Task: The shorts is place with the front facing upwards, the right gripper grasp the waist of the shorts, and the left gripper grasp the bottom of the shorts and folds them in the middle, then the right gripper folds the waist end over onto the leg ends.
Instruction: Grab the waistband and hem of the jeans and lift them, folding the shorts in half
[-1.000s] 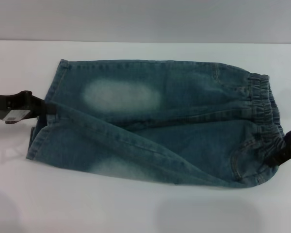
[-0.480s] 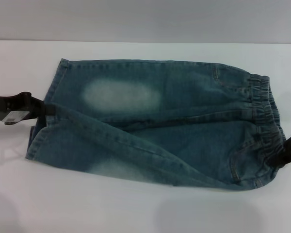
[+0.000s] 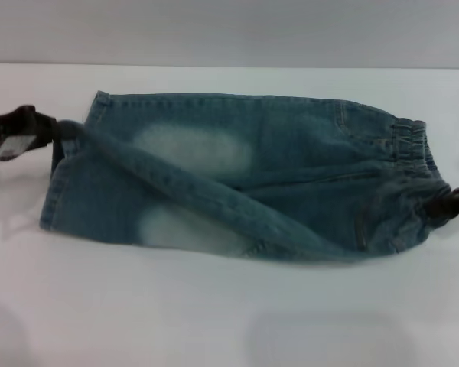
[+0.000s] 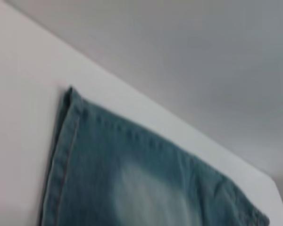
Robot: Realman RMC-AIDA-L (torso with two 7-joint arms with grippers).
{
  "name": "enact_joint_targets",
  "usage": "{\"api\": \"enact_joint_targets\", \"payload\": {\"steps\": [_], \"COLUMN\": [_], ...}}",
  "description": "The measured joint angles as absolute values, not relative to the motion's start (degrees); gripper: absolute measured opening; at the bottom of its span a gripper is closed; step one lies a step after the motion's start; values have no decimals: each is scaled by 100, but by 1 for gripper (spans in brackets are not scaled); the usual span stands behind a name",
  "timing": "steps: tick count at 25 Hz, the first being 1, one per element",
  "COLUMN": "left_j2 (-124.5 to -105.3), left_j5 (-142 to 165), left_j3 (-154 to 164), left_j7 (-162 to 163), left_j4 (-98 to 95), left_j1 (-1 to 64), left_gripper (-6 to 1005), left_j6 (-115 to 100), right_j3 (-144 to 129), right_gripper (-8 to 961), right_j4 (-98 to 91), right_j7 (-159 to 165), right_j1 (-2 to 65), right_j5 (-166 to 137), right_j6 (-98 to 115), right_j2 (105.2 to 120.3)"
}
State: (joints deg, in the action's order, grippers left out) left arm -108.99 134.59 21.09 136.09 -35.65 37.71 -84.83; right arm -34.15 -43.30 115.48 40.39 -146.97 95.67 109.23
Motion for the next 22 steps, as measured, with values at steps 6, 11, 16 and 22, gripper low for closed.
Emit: {"api": "enact_joint_targets", "payload": {"steps": [6,11,16,22], "left_j2": [-10910,-10972,-11164,-11487], "left_j5": [13015,12841,12757,12751], "left_j3": [2123,2154,2154,2169], "left_j7": [13532,13279,12810,12241], "left_j4": [-3565,-3559,-3513,-3508], "left_j1": [3808,3836,3860,3942], "left_gripper": [17,17,18,18], "left_j6": [-7903,-7295,-6588,-6069], "right_j3": [-2949,-2914,-2964,-3047], "right_gripper": [7,10,13,18], "right_j4": [-4307,-4213,-4153,-3801], "right_j7": [11577,11647,11575,11405], "right_j1": [3559,3298,3272,3390], "right_j5": [-13550,-12743,-12565,-12520], "right_j6": [9139,7997,6798,6128], "right_j2": [10991,11294,11730,11823]}}
